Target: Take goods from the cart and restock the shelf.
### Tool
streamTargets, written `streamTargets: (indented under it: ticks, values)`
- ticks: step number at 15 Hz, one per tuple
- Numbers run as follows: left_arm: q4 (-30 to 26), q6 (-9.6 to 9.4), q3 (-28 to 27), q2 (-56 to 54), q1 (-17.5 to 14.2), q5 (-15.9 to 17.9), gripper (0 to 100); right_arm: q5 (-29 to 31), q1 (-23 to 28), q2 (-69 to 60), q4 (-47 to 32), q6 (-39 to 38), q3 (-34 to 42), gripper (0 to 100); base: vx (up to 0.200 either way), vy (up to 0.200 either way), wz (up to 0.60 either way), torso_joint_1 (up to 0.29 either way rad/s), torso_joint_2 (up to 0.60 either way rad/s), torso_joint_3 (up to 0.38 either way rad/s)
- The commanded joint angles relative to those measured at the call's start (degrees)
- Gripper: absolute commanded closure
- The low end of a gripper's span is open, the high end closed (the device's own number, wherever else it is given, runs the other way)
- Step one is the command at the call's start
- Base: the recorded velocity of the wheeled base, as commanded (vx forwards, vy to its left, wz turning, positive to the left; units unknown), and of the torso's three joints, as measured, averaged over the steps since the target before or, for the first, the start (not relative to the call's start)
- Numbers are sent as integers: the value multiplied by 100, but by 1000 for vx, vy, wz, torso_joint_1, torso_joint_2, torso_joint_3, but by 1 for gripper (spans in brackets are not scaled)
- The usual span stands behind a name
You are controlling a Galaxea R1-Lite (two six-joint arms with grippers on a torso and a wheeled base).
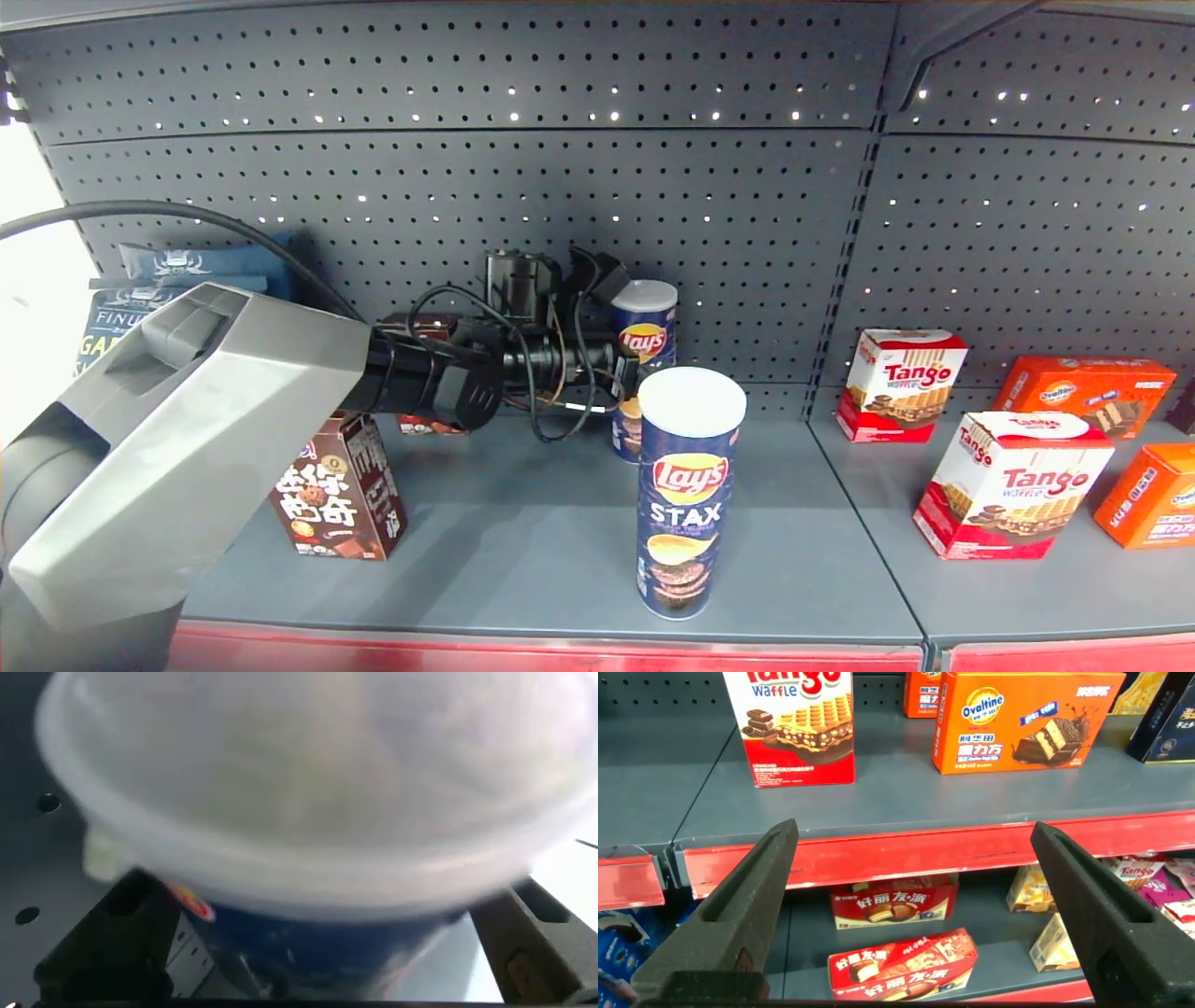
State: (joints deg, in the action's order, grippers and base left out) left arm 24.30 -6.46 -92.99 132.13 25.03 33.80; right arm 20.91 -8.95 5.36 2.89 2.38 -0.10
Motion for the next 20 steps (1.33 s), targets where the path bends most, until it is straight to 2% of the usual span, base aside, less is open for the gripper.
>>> streamTargets:
  ticks: [1, 4, 5, 6, 7, 9, 11, 14, 16, 19, 20]
  values:
    - [-4, 4, 97, -170, -24, -5, 0, 1, -2, 9, 1, 0, 1, 0, 0, 0, 0, 0, 0, 0]
    - [128, -13, 879, -663, -95, -5, 0, 10, -2, 9, 1, 0, 1, 0, 0, 0, 0, 0, 0, 0]
    - [480, 4, 1486, -944, -138, 3, 0, 1, -2, 9, 1, 0, 1, 0, 0, 0, 0, 0, 0, 0]
    - [629, 4, 1714, -1041, -147, 3, 0, 1, -2, 9, 1, 8, 1, 0, 0, 0, 0, 0, 0, 0]
    - [937, 4, 2241, -1251, -270, -5, 0, 1, -2, 9, 1, 8, 1, 0, 0, 0, 0, 0, 0, 0]
    - [1218, 4, 2874, -1629, -429, 12, 0, 1, -2, 9, 1, 0, 1, 0, 0, 0, 0, 0, 0, 0]
    - [1332, 13, 3199, -1963, -569, 12, 0, 1, -2, 9, 1, 8, 1, 0, 0, 0, 0, 0, 0, 0]
    - [1297, 48, 3191, -2473, -780, 12, 0, 1, -2, 9, 1, 8, 1, 0, 0, 0, 0, 0, 0, 0]
    - [1279, 84, 3068, -2693, -789, 12, 0, 1, -2, 9, 1, 8, 1, 0, 0, 0, 0, 0, 0, 0]
    - [1244, 136, 3191, -3132, -771, -23, 0, 1, -2, 9, 1, 35, 1, 0, 0, 0, 0, 0, 0, 0]
    - [1042, 136, 3217, -3422, -789, -32, 0, 1, -2, 9, 1, 70, 1, 0, 0, 0, 0, 0, 0, 0]
